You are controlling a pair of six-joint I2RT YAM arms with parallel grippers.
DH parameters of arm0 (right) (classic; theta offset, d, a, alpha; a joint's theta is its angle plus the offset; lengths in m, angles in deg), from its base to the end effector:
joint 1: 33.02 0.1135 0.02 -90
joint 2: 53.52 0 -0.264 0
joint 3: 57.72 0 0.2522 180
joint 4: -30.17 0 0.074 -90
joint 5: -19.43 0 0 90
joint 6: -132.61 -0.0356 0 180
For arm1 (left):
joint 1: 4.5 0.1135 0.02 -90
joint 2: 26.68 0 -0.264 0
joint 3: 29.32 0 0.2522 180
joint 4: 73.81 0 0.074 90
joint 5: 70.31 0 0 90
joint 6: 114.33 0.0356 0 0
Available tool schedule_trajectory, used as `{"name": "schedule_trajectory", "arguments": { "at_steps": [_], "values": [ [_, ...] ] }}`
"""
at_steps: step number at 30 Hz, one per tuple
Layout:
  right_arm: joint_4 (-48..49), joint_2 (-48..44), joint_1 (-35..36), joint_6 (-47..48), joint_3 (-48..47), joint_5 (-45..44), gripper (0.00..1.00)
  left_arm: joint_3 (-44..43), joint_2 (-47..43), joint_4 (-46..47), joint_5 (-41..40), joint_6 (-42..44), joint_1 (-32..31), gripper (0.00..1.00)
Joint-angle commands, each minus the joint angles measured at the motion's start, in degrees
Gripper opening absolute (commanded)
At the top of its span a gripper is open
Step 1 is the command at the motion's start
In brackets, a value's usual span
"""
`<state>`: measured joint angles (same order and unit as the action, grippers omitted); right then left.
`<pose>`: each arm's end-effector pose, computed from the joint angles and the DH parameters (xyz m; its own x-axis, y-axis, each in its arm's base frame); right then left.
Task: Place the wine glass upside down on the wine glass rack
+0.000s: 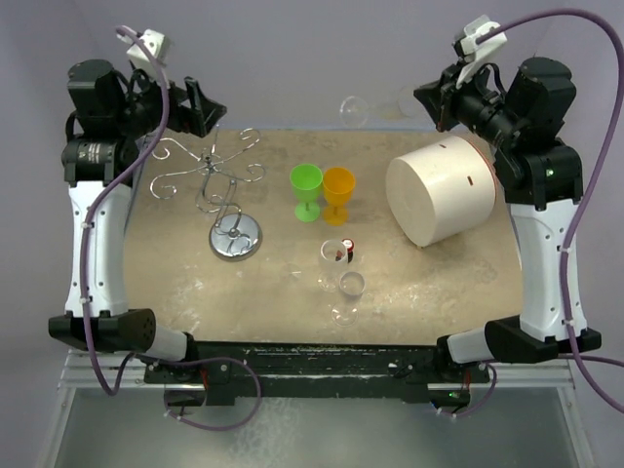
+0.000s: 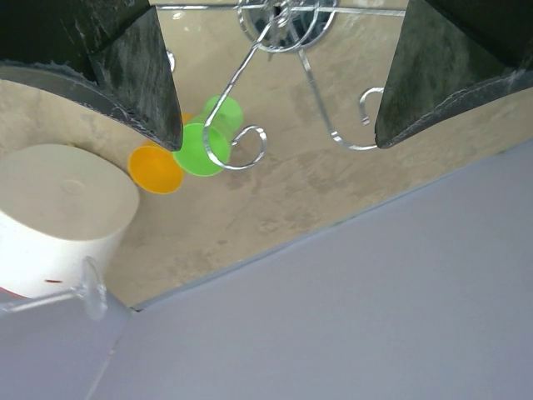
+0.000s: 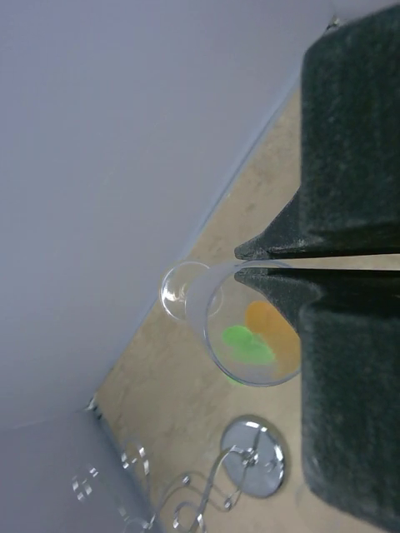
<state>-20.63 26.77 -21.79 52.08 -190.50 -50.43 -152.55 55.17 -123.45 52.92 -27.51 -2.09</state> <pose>0.2295 0.0581 0.5769 0.1142 -0.1348 -0.9843 -0.5086 0.8432 -0.1745 0.2751 -0.0079 0.5266 -0.1714 -0.0537 -0.9837 0.4979 0.8569 -0.1335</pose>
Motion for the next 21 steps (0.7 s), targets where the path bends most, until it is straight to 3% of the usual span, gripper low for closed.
{"name": "schedule_trajectory", "arguments": {
  "at_steps": [1,6,15,21],
  "values": [
    [12.02,1.0,0.2,-9.51,-2.34,5.85,0.0,-2.39,1.86,4.8,4.84,-5.46,-3.94,0.99],
    [15.34,1.47,0.2,-14.69,-2.72,7.42,0.0,-0.92,3.68,10.39,9.43,-13.94,-4.83,1.0],
    [18.53,5.75,0.2,-22.25,-5.73,11.28,0.0,-2.3,8.59,15.64,10.31,-18.63,-12.38,0.96],
    [20.12,7.09,0.2,-25.16,-6.2,14.82,0.0,-1.25,11.71,20.32,12.98,-23.9,-13.93,0.76]
  ]
}}
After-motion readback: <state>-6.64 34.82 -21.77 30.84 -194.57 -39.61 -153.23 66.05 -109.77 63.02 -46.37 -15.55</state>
